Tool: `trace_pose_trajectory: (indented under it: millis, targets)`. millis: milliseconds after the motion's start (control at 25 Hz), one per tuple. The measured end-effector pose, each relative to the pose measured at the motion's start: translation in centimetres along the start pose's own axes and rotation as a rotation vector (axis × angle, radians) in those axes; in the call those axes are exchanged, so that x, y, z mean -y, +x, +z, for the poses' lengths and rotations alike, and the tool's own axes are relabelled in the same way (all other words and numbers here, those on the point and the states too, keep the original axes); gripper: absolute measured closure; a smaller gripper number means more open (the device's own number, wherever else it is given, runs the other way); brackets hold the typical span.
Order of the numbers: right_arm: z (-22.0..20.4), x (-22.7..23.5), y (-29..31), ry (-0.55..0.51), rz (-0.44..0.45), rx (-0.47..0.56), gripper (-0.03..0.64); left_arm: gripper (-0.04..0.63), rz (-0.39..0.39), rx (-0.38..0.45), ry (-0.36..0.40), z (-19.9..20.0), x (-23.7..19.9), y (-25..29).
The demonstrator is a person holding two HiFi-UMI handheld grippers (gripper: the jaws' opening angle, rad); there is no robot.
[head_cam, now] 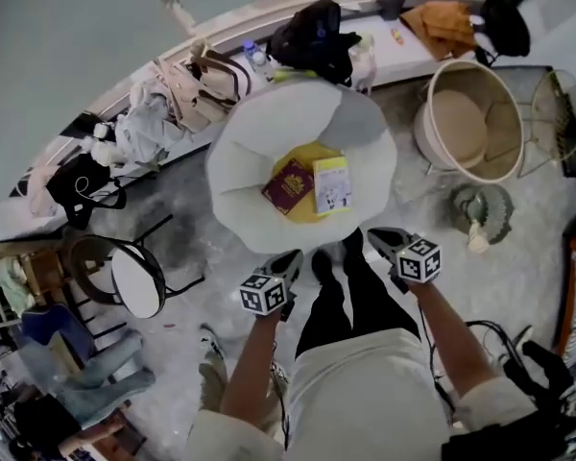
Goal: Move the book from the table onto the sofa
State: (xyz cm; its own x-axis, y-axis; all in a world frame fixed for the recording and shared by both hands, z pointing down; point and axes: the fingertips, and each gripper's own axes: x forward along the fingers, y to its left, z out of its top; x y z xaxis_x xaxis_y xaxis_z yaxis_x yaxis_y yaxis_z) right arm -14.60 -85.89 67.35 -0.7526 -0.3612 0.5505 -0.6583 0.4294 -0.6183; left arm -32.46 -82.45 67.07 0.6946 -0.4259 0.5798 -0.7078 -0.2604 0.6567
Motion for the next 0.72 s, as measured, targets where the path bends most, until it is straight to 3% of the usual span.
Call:
trace_pose_trajectory:
  millis: [200, 480, 720]
  targets:
    - [1.4, -4.9, -5.4, -0.055, -0.020, 0.043, 0.583, 0.594, -0.128, 0.022, 0.018, 1.1, 6.2, -5.1]
    - [2.2, -10.1, -10.9, -0.038, 0.004, 0.129, 0.583, 0.594, -0.150, 0.079, 0.069, 1.2, 10.4, -10.5]
    - [2.8, -12.0, -15.1, -0.072, -0.003, 0.195, 0.581, 0.594, -0.160, 0.112, 0.077, -0.6, 13.4, -11.2]
